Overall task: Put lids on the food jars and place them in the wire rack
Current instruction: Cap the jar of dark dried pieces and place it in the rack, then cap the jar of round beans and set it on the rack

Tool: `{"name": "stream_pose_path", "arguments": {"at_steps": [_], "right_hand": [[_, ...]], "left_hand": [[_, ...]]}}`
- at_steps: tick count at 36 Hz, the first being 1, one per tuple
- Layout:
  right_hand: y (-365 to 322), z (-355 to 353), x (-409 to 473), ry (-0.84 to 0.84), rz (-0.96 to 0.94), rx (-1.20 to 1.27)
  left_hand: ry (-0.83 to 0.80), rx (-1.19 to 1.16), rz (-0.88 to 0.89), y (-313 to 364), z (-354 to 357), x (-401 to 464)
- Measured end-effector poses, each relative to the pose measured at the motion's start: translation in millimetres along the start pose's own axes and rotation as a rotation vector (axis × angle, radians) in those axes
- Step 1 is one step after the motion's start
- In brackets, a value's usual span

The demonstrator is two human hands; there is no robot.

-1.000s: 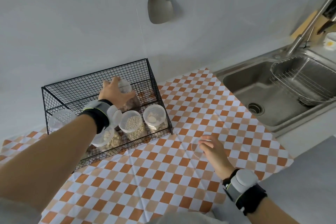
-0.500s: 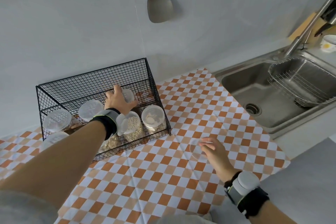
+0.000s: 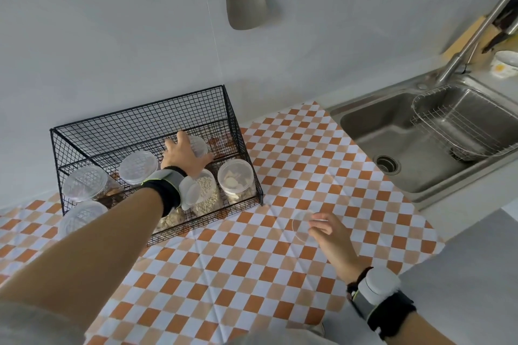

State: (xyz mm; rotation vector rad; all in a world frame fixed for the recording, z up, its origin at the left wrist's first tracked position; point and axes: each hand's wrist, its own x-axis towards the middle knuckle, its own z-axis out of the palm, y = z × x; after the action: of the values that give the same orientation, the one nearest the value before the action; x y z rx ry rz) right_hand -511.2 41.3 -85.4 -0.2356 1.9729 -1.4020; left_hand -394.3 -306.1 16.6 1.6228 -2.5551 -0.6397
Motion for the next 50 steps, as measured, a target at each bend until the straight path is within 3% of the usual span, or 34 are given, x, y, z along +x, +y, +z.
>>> {"name": "stream_pose_path", "arguments": {"at_steps": [6, 12, 18, 27, 32, 37, 50], "right_hand": [[4, -2, 1, 0.032, -0.129, -0.221], [21, -3, 14, 0.036, -0.442, -0.659], [27, -5, 25, -0.031, -0.463, -0.827], [26, -10, 26, -0.049, -0.43, -0.858], [23, -10, 23, -0.225, -0.437, -0.787], [26, -1, 13, -0.402, -0.479, -0.713], [11, 57, -48, -0.512, -0.508, -0.496]], "left_hand": [[0.088, 0.008, 0.049, 3, -10, -21], [0.16, -0.087, 0.146, 6, -11, -64], [0.13, -0.144, 0.182, 1, -1, -111], [0.169, -0.254, 0.125, -15, 14, -176], [0.25, -0.358, 0.069, -33, 29, -220], [0.254, -0.466, -0.111, -52, 43, -259], [0.34, -0.565, -0.288, -151, 66, -320]]}}
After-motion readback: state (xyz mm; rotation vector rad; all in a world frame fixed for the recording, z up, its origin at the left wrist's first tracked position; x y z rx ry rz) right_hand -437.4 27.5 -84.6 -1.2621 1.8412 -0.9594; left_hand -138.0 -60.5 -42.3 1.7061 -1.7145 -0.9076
